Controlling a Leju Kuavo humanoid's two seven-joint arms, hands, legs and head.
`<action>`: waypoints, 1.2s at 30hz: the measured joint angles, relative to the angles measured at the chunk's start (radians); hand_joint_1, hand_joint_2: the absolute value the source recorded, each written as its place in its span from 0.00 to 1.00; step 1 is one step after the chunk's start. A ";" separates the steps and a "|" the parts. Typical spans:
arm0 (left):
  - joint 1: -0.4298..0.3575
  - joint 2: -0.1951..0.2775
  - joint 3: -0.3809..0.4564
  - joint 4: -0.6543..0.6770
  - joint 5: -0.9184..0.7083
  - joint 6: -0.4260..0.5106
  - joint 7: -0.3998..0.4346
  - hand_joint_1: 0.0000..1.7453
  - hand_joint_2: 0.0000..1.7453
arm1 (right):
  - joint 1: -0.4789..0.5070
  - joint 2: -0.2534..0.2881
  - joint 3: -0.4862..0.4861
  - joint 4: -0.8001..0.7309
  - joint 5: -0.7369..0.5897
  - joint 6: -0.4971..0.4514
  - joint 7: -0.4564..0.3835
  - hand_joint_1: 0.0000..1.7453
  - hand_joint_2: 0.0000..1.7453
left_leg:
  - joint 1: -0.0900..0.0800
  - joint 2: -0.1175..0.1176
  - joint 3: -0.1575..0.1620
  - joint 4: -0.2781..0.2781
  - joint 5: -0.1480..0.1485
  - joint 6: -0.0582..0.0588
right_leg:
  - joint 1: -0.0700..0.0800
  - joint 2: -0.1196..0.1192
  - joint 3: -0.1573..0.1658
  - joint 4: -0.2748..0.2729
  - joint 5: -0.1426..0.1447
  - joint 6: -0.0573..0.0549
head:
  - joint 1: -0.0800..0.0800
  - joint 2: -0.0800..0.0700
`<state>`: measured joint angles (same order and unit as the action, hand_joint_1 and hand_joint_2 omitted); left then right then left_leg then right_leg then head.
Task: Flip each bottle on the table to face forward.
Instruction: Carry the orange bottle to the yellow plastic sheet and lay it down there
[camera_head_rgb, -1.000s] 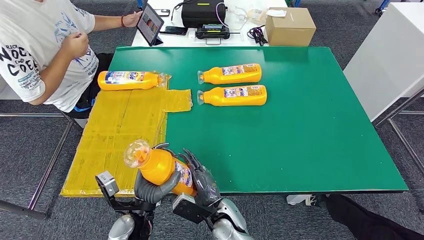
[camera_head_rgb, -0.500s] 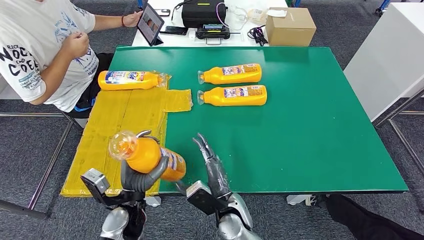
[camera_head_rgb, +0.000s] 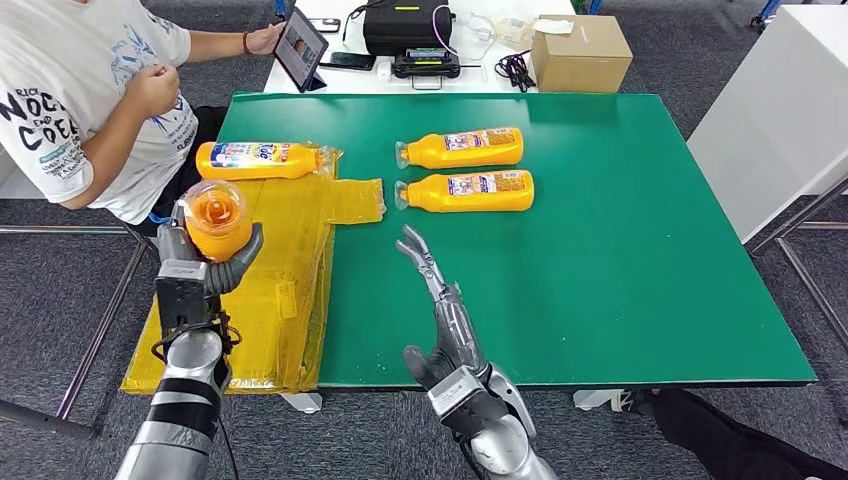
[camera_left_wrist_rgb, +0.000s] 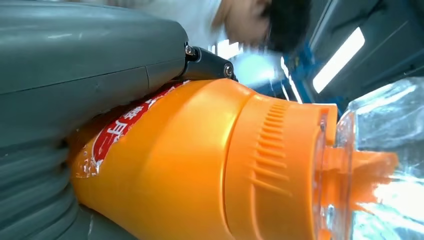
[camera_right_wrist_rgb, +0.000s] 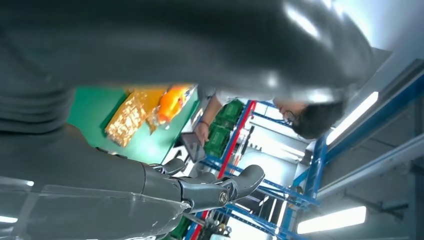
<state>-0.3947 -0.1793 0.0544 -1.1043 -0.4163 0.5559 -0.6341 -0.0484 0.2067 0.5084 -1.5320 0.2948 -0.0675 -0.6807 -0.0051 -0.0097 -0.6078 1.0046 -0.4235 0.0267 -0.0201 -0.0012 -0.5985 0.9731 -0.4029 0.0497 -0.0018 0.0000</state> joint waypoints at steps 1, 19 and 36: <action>-0.025 0.011 0.001 0.037 -0.077 0.041 0.026 1.00 1.00 | -0.001 0.000 0.000 0.000 -0.009 0.001 -0.003 0.00 0.00 | 0.000 0.000 0.000 0.000 0.000 0.000 | 0.000 0.000 0.000 0.000 0.000 0.000 | 0.000 0.000; -0.273 0.181 -0.126 0.628 -1.045 -0.114 0.492 1.00 1.00 | -0.010 0.000 -0.002 -0.017 -0.032 0.021 0.008 0.00 1.00 | 0.000 0.001 0.000 0.000 0.000 0.000 | 0.000 0.001 -0.001 0.000 0.000 0.000 | 0.000 0.000; -0.292 0.173 0.008 0.681 -0.758 -0.282 0.323 0.40 1.00 | -0.010 0.002 -0.005 -0.003 -0.016 0.038 0.021 0.00 1.00 | 0.000 0.000 0.003 0.000 0.000 0.000 | 0.000 0.000 0.002 0.000 0.000 0.000 | 0.000 0.000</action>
<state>-0.6870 -0.0063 0.0623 -0.4234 -1.1739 0.2741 -0.3113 -0.0580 0.2088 0.5035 -1.5352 0.2784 -0.0298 -0.6596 -0.0052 -0.0093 -0.6048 1.0043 -0.4235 0.0265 -0.0203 -0.0009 -0.5961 0.9733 -0.4028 0.0496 -0.0019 0.0000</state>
